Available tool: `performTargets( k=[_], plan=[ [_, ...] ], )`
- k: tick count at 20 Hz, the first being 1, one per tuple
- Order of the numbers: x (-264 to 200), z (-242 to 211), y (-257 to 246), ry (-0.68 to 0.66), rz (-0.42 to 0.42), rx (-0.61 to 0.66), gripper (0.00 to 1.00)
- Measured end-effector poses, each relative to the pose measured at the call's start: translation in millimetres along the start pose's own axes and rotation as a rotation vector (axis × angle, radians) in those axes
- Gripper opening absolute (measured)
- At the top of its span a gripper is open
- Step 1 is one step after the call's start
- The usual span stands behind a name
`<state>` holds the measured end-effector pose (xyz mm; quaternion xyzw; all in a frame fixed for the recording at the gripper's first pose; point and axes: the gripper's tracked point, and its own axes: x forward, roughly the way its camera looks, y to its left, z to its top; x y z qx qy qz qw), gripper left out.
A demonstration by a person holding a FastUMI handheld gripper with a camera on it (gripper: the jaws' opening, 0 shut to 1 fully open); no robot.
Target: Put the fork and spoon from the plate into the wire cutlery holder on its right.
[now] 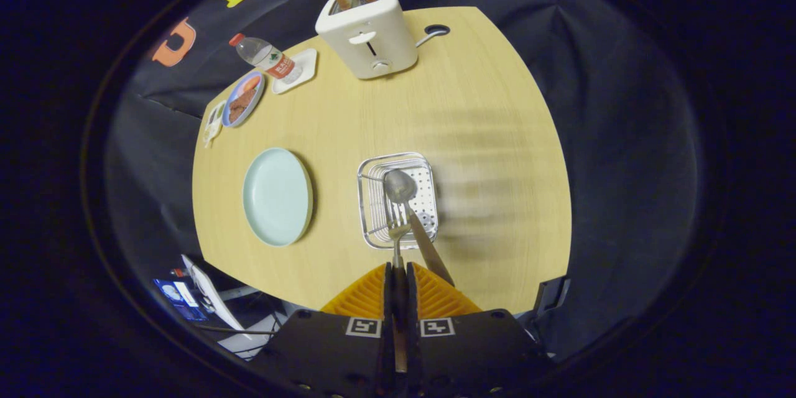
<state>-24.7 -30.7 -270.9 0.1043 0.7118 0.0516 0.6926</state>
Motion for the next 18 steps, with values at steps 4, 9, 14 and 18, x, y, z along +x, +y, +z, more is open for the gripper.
performTargets(
  k=[4, 9, 14, 18],
  plan=[
    [2.1, 6.2, 2.1, -0.022, 0.001, 0.012, 0.11],
    [-4.6, 21.2, 15.9, -0.123, 0.018, -0.009, 0.67],
    [-25.1, 48.7, 33.1, -0.288, 0.026, -0.027, 0.94],
    [-59.6, 70.8, 51.2, -0.458, 0.034, -0.05, 0.95]
  ],
)
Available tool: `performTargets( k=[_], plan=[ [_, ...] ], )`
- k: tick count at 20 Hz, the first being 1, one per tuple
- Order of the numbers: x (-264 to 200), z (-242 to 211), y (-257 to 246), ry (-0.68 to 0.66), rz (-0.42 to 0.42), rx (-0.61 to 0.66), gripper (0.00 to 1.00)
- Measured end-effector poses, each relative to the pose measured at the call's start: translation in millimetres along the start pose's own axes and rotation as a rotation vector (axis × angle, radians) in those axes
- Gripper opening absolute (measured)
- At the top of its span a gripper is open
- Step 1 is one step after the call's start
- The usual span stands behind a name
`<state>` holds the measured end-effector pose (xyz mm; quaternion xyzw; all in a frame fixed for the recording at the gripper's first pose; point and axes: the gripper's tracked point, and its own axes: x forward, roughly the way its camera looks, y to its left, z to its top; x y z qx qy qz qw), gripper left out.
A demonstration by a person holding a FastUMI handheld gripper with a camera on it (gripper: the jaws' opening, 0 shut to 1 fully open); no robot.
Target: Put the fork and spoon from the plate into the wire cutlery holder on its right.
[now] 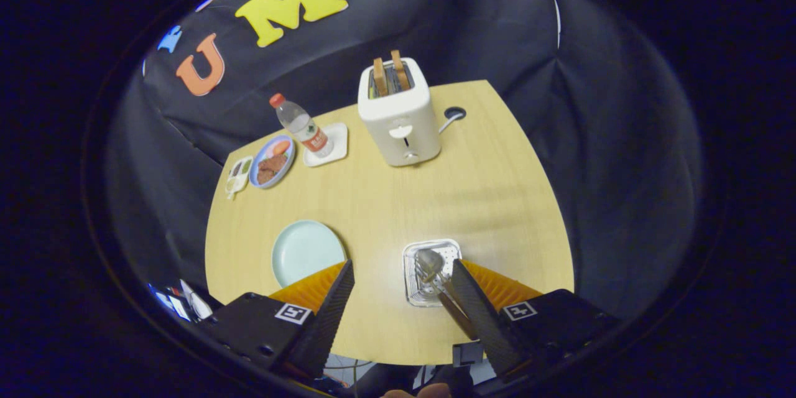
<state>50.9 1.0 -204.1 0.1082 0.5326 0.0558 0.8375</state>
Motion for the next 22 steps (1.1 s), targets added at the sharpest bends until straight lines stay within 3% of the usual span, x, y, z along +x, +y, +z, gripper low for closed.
performTargets(
  k=[5, 12, 22],
  plan=[
    [-56.6, 54.7, 31.5, -0.299, 0.008, -0.07, 0.96],
    [-147.9, 85.7, 75.0, -0.702, 0.025, -0.202, 0.96],
    [-209.0, 58.0, 82.2, -0.933, -0.012, -0.173, 0.96]
  ],
)
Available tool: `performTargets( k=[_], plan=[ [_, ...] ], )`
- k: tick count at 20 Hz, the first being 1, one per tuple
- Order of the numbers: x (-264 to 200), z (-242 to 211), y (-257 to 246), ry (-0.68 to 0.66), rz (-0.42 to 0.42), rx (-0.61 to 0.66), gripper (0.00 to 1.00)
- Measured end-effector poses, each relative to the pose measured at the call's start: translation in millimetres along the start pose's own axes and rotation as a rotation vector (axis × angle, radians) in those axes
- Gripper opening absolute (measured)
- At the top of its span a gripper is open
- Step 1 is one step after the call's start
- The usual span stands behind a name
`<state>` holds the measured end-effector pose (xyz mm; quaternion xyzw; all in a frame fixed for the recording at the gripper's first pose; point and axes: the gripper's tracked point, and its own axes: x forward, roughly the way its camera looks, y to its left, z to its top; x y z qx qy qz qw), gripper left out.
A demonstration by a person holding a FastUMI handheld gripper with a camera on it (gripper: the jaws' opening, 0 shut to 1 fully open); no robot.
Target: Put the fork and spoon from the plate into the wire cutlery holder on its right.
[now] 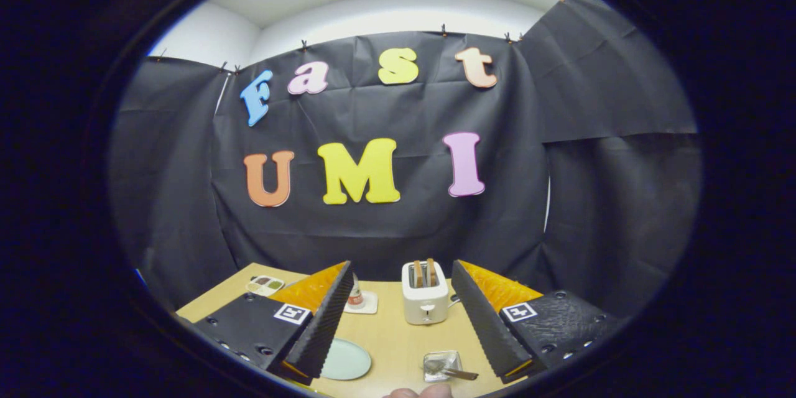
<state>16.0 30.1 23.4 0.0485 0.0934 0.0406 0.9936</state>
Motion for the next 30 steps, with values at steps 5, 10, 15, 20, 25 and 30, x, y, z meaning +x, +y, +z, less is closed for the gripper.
performTargets(
  k=[5, 10, 15, 20, 25, 30],
  plan=[
    [-27.9, -2.9, -8.1, -0.016, -0.035, -0.007, 0.96],
    [-32.5, -0.8, -13.0, -0.029, -0.054, -0.007, 0.96],
    [-35.1, 0.0, -4.1, -0.035, -0.036, -0.01, 0.96],
    [-36.1, -0.3, 4.0, -0.034, -0.015, -0.009, 0.96],
    [-33.8, -2.6, 10.5, -0.024, 0.001, -0.008, 0.96],
    [-31.9, -2.6, 8.0, -0.023, -0.003, -0.006, 0.96]
  ],
)
